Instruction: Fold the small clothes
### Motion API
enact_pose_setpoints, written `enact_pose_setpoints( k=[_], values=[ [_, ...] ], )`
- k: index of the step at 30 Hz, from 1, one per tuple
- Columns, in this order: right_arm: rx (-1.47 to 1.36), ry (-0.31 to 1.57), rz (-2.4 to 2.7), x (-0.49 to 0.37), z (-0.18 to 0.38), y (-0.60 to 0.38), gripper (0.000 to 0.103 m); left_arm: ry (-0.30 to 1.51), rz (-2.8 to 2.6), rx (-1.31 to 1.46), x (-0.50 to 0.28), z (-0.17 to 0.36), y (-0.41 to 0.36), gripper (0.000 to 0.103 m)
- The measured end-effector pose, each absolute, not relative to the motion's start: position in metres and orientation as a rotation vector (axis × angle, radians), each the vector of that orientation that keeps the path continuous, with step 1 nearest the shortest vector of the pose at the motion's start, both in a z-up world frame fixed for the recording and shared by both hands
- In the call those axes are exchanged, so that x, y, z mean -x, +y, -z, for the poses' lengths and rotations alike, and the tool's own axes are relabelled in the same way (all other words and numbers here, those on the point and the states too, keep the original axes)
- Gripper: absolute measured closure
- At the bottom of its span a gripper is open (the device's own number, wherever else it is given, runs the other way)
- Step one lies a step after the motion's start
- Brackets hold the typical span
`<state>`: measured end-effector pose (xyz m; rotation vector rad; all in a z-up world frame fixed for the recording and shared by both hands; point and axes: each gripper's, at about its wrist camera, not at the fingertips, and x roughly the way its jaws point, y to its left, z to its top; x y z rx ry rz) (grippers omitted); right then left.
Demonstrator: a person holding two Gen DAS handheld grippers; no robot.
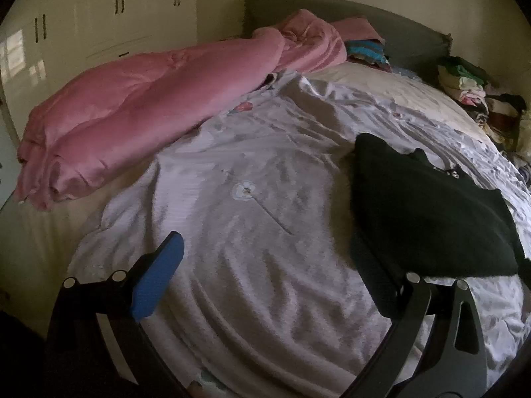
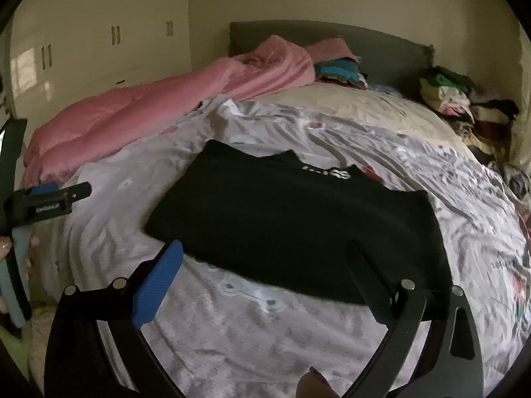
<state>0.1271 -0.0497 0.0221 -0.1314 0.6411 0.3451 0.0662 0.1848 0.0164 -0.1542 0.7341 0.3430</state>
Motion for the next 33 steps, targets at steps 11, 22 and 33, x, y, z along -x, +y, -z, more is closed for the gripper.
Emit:
enact_pose_setpoints(
  k=[11,22,33],
  values=[
    [0.249,0.624,-0.399,-0.13,-0.013,-0.003,0.005,0.738,-0.388,0.139,-0.073,-0.015,0.202,0.01],
    [0.311,0.65,-0.444,-0.143,0.004,0.029,0.005,0.753,-0.38,0.121,-0.095,-0.018,0.206,0.01],
    [0.375,0.69,-0.457,-0.16,0.027,0.051,0.005,0.789,-0.313,0.013,-0.149,-0.017,0.181,0.01]
  ],
)
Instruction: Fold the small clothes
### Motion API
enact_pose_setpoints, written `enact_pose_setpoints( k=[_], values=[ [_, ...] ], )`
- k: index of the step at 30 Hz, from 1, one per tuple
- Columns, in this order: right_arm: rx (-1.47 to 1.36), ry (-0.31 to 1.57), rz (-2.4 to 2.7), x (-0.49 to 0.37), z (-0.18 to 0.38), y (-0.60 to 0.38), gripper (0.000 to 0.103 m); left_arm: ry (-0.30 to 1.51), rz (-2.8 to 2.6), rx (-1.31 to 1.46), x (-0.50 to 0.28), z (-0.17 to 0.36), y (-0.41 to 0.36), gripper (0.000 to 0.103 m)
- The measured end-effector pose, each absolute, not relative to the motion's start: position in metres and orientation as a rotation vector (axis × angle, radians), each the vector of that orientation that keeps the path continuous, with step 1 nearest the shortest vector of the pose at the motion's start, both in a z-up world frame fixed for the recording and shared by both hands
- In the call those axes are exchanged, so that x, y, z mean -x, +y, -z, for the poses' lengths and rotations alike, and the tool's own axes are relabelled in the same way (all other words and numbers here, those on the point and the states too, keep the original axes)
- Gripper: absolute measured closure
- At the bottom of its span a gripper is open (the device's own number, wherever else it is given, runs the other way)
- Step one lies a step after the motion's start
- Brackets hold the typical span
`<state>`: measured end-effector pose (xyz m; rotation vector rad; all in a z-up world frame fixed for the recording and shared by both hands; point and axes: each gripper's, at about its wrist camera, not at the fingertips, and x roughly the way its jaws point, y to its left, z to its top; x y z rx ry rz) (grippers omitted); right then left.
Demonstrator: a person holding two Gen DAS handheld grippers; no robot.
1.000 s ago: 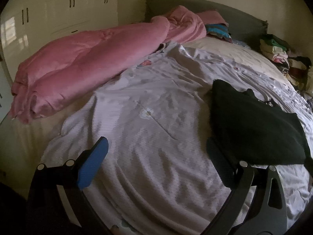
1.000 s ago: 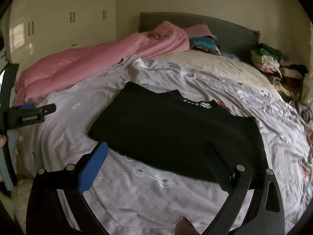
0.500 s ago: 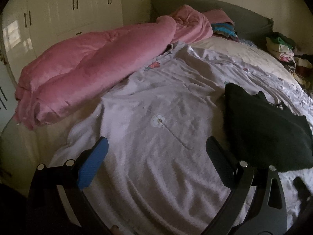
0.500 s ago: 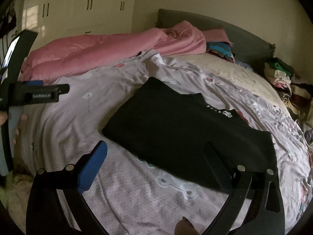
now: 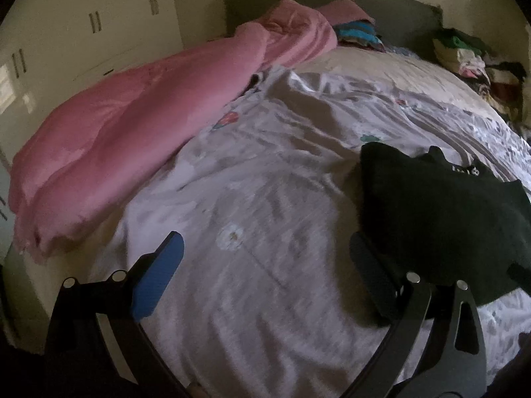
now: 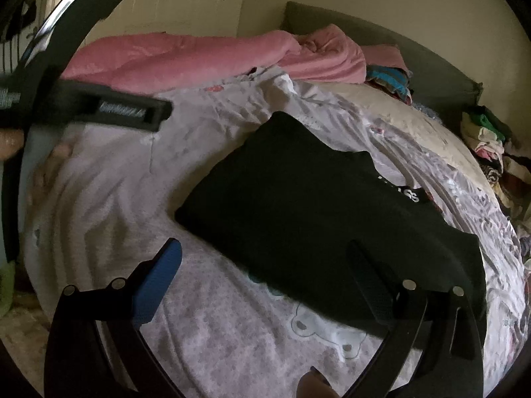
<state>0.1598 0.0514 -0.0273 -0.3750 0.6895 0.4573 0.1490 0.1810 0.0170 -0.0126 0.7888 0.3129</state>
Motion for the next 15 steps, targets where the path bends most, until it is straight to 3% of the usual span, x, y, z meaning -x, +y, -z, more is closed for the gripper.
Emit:
enact_pose_setpoints(
  k=[15],
  values=[
    [0.503,0.719,-0.42,-0.183,0.063,0.069,0.005,0.873,-0.224,0.015,-0.218,0.002,0.173,0.01]
  ],
)
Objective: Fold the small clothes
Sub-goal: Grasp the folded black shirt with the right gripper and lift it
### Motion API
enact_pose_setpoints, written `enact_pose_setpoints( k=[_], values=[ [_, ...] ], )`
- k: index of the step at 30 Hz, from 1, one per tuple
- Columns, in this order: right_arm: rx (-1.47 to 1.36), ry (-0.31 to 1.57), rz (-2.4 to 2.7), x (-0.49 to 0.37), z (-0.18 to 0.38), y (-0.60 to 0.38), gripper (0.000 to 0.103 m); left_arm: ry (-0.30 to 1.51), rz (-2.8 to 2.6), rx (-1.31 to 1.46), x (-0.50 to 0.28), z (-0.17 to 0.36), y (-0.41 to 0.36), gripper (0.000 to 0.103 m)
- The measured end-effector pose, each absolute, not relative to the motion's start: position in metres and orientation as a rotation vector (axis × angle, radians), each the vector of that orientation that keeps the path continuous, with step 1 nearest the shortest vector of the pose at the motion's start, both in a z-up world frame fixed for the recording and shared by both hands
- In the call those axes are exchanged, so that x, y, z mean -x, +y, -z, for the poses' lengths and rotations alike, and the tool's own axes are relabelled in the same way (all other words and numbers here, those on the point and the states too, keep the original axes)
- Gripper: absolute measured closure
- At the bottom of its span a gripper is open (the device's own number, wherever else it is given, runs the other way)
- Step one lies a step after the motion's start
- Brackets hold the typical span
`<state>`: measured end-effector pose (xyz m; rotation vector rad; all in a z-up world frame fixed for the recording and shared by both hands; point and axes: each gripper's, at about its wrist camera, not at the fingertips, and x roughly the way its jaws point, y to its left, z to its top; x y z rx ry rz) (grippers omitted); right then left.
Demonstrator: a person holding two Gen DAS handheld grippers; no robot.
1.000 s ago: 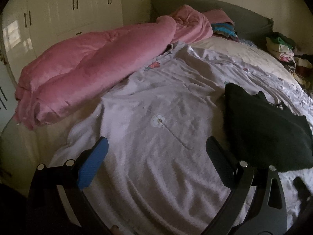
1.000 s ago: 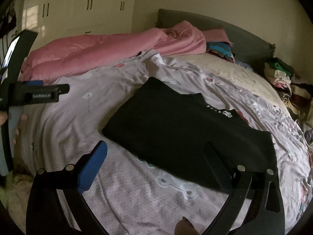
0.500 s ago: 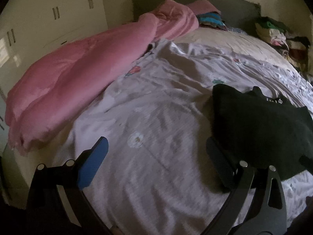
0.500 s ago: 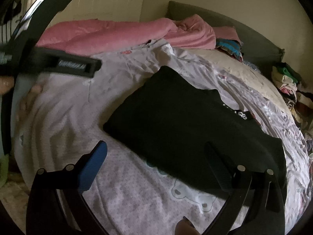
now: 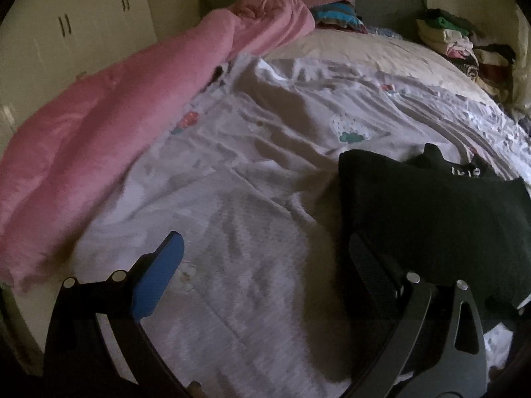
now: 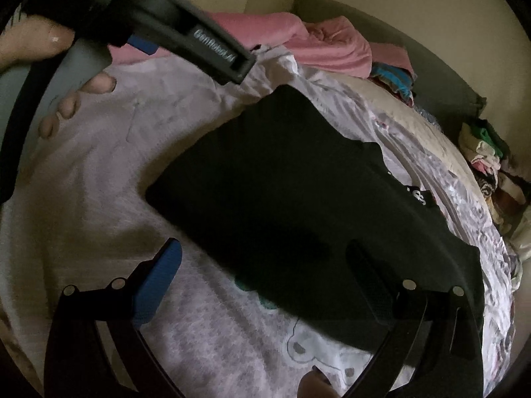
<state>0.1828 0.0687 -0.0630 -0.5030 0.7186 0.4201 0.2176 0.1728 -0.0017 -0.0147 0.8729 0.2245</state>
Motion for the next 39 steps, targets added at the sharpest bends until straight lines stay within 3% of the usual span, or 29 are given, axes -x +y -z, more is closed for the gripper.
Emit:
enact_pose_setpoints(
  k=[19,21,23,27,39],
  values=[
    [0.672,0.624,-0.341,-0.211,0.08,0.095,0.008,1.007,-0.053,0.235,-0.272,0.035,0.171,0.01],
    [0.67,0.602,-0.339,-0.21,0.078,0.091,0.031,1.023,-0.028,0.266,-0.277,0.039,0.171,0.01],
    [0.659,0.594,-0.348,-0.208,0.075,0.089,0.042,1.042,-0.015,0.287,-0.283,0.044,0.169,0.01],
    [0.658,0.533,-0.373,-0.197,0.067,0.085,0.078,1.065,0.002,0.309,-0.288,0.05,0.164,0.01],
    [0.51,0.476,-0.389,-0.189,0.038,0.056,0.086,1.062,0.015,0.357,-0.285,0.043,0.14,0.01]
  ],
)
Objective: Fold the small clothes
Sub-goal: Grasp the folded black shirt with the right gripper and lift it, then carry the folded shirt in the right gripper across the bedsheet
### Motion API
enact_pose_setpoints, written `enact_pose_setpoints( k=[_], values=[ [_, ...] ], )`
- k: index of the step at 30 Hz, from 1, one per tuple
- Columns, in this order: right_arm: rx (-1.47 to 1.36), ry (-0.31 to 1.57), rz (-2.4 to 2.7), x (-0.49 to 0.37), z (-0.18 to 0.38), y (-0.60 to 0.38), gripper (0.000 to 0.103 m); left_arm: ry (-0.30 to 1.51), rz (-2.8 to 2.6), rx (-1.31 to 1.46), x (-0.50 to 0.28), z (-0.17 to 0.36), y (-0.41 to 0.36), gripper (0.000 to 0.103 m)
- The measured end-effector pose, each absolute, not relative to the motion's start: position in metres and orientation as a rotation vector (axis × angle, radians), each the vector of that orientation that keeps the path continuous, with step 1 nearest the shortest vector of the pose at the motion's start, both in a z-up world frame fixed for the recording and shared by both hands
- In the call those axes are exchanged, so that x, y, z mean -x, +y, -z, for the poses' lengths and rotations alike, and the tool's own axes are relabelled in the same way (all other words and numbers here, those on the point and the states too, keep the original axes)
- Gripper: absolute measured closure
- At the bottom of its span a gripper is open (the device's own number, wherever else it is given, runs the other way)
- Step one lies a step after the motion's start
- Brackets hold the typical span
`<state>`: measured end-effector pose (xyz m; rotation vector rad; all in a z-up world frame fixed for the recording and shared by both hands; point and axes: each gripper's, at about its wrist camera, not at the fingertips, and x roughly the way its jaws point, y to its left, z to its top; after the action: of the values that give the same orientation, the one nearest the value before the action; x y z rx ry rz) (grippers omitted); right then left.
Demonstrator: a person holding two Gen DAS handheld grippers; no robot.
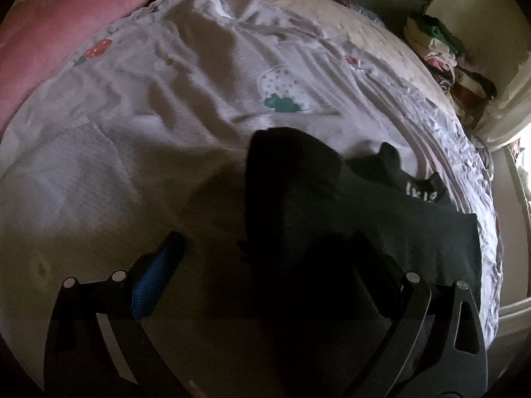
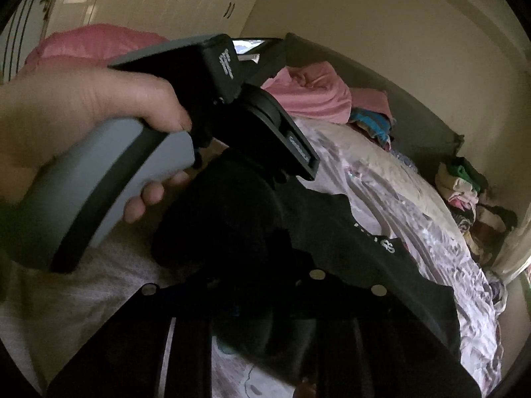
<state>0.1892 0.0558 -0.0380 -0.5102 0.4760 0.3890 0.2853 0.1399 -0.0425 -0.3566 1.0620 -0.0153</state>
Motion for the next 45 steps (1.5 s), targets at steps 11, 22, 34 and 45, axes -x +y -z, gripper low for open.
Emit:
enact_pose_setpoints(
  k=[11,22,34,45],
  values=[
    [0.399,0.453,-0.393,-0.177,0.021,0.028,0.088,0.989,0.067,0.371,-0.268,0.01,0.093,0.086],
    [0.308,0.411,-0.376,-0.158,0.002,-0.015,0.089,0.893,0.045,0.3,-0.252,-0.032,0.045,0.086],
    [0.243,0.397,-0.314,-0.149,-0.005,-0.05,0.091,0.847,0.085,0.271,-0.242,-0.05,0.008,0.086],
    [0.197,0.406,-0.265,-0.144,-0.005,-0.08,0.092,0.85,0.113,0.265,-0.244,-0.048,-0.025,0.086]
  ],
)
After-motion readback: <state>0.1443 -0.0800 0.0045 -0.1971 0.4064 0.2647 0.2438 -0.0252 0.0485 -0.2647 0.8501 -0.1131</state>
